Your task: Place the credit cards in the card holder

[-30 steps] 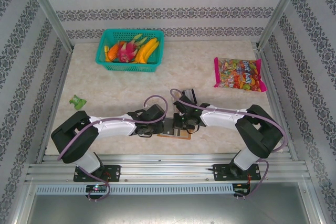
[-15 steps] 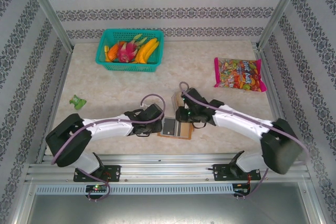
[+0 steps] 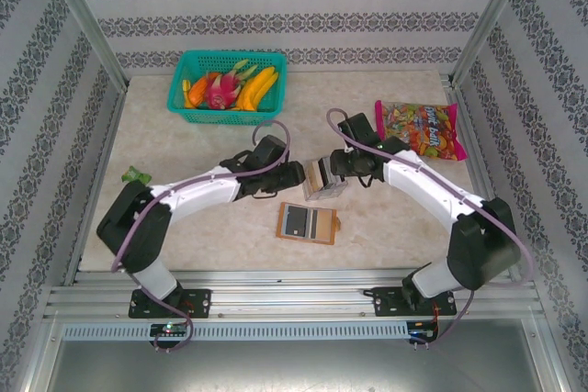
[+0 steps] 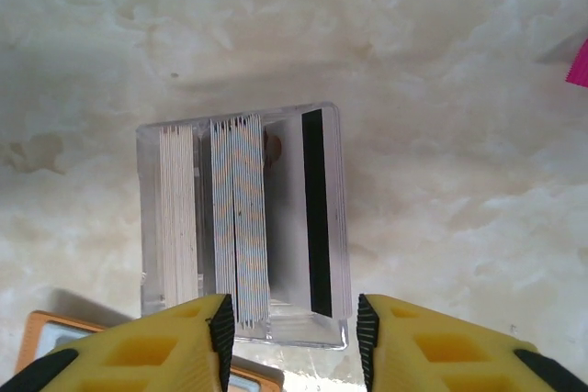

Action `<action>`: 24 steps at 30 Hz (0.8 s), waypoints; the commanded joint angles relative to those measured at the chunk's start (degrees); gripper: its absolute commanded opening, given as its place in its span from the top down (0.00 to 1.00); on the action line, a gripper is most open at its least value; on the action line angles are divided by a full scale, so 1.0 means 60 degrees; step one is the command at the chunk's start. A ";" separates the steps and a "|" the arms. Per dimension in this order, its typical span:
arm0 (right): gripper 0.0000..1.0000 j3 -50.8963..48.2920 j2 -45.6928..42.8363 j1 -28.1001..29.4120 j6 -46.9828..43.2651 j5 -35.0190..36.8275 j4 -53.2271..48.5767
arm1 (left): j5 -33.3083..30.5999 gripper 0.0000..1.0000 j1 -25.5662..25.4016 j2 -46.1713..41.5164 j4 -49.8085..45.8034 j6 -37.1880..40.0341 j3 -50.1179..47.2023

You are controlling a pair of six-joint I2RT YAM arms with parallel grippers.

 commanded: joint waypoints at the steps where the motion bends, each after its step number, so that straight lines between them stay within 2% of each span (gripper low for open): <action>1: 0.58 0.0601 0.0510 0.0170 -0.0687 -0.0118 -0.0466 | 0.0884 0.39 0.0260 0.0697 0.0568 -0.0053 0.0683; 6: 0.61 0.1026 0.1306 0.0437 -0.0676 -0.0294 -0.0434 | 0.1583 0.41 0.0551 0.1399 0.1589 -0.0615 0.0715; 24: 0.59 0.2091 0.2993 0.1269 -0.1077 0.1917 -0.1140 | 0.2164 0.42 0.0825 0.2453 0.2351 -0.1172 0.0642</action>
